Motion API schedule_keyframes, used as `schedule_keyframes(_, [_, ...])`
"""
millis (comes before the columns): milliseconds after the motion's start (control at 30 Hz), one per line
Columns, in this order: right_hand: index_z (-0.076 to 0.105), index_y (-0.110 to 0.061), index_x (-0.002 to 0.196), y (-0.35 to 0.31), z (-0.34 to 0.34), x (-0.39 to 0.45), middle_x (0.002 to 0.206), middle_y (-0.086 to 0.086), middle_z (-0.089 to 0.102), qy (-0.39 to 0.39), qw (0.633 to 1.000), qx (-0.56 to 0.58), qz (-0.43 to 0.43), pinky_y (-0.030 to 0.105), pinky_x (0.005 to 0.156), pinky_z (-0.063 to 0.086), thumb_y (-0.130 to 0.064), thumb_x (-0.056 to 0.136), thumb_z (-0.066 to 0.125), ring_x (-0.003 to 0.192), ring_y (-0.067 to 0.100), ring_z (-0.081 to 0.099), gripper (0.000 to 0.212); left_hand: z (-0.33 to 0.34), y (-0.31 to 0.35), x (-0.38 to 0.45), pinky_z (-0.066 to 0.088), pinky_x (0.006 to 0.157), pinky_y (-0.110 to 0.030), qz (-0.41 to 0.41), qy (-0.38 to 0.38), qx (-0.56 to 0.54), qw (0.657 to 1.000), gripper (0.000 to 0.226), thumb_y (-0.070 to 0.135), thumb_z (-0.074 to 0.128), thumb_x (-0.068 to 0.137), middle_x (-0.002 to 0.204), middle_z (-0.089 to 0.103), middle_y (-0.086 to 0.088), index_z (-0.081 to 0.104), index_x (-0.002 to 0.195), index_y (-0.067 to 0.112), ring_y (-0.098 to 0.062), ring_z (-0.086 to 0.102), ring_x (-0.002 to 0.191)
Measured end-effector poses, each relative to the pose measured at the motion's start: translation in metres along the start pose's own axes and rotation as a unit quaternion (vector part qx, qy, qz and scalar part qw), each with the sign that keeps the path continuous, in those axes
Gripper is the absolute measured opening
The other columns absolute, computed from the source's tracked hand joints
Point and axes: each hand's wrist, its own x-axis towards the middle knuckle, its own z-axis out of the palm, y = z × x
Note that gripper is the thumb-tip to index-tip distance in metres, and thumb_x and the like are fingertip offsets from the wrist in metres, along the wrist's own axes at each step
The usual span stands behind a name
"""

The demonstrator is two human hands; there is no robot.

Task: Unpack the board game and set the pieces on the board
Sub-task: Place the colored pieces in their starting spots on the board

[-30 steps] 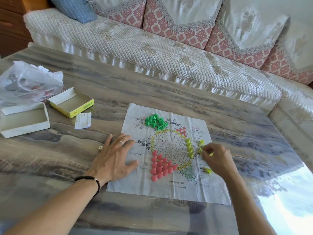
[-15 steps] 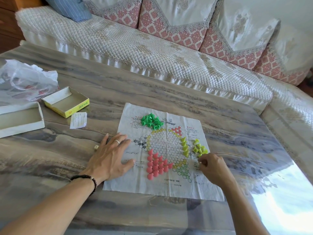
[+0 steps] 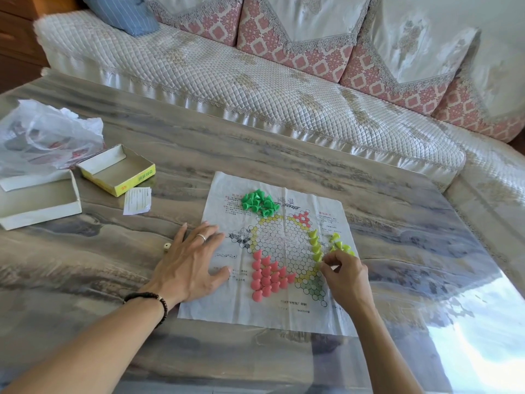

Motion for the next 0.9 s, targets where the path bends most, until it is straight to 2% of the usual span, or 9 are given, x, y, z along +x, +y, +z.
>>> schedule_keyframes(167, [0.066, -0.018, 0.077, -0.003, 0.001, 0.000, 0.077, -0.013, 0.064, -0.006, 1.000, 0.010, -0.002, 0.011, 0.057, 0.041, -0.010, 0.080, 0.071, 0.068, 0.002, 0.059, 0.010, 0.002, -0.001, 0.001, 0.012, 0.119, -0.049, 0.001, 0.006, -0.003, 1.000, 0.079, 0.066, 0.037, 0.078, 0.150, 0.036, -0.001, 0.042, 0.140, 0.018, -0.016, 0.022, 0.144])
schedule_keyframes(300, [0.065, -0.021, 0.081, -0.003, -0.002, 0.000, 0.079, -0.013, 0.064, -0.008, 1.000, 0.004, -0.016, 0.006, 0.059, 0.039, -0.013, 0.077, 0.072, 0.071, -0.001, 0.058, 0.012, 0.002, -0.001, 0.000, 0.010, 0.119, -0.048, -0.001, 0.004, 0.001, 1.000, 0.078, 0.065, 0.038, 0.079, 0.152, 0.033, 0.000, 0.040, 0.141, 0.019, -0.015, 0.019, 0.145])
schedule_keyframes(433, [0.067, -0.022, 0.086, -0.001, -0.016, 0.010, 0.080, -0.012, 0.067, 0.022, 1.000, -0.019, -0.012, 0.024, 0.065, 0.048, -0.016, 0.080, 0.065, 0.071, 0.005, 0.062, 0.009, 0.001, 0.000, 0.000, 0.008, 0.119, -0.048, 0.001, 0.005, -0.006, 1.000, 0.078, 0.065, 0.037, 0.078, 0.152, 0.033, -0.001, 0.040, 0.141, 0.019, -0.016, 0.019, 0.145])
schedule_keyframes(600, [0.072, -0.015, 0.089, 0.006, -0.030, 0.048, 0.084, 0.000, 0.072, 0.057, 0.996, -0.063, 0.015, 0.033, 0.071, 0.054, -0.017, 0.083, 0.062, 0.076, 0.021, 0.066, 0.012, 0.001, 0.000, 0.000, 0.006, 0.120, -0.046, -0.002, 0.004, -0.003, 1.000, 0.078, 0.065, 0.038, 0.079, 0.153, 0.031, 0.000, 0.038, 0.142, 0.019, -0.014, 0.016, 0.145])
schedule_keyframes(767, [0.072, -0.019, 0.100, 0.013, -0.026, 0.081, 0.099, 0.003, 0.072, 0.013, 0.992, -0.116, 0.045, 0.039, 0.083, 0.052, -0.029, 0.085, 0.062, 0.092, 0.026, 0.064, 0.021, 0.000, 0.002, -0.001, 0.006, 0.120, -0.045, 0.000, 0.016, -0.011, 1.000, 0.074, 0.061, 0.044, 0.080, 0.151, 0.034, 0.000, 0.041, 0.140, 0.018, -0.015, 0.018, 0.145])
schedule_keyframes(900, [0.071, -0.027, 0.092, 0.010, -0.015, 0.092, 0.088, -0.001, 0.071, -0.047, 0.981, -0.171, 0.079, 0.046, 0.092, 0.044, -0.032, 0.085, 0.063, 0.084, 0.023, 0.058, 0.012, 0.000, 0.002, -0.001, 0.002, 0.120, -0.043, -0.002, 0.020, -0.010, 1.000, 0.072, 0.060, 0.044, 0.080, 0.150, 0.031, 0.004, 0.040, 0.140, 0.020, -0.012, 0.016, 0.144])
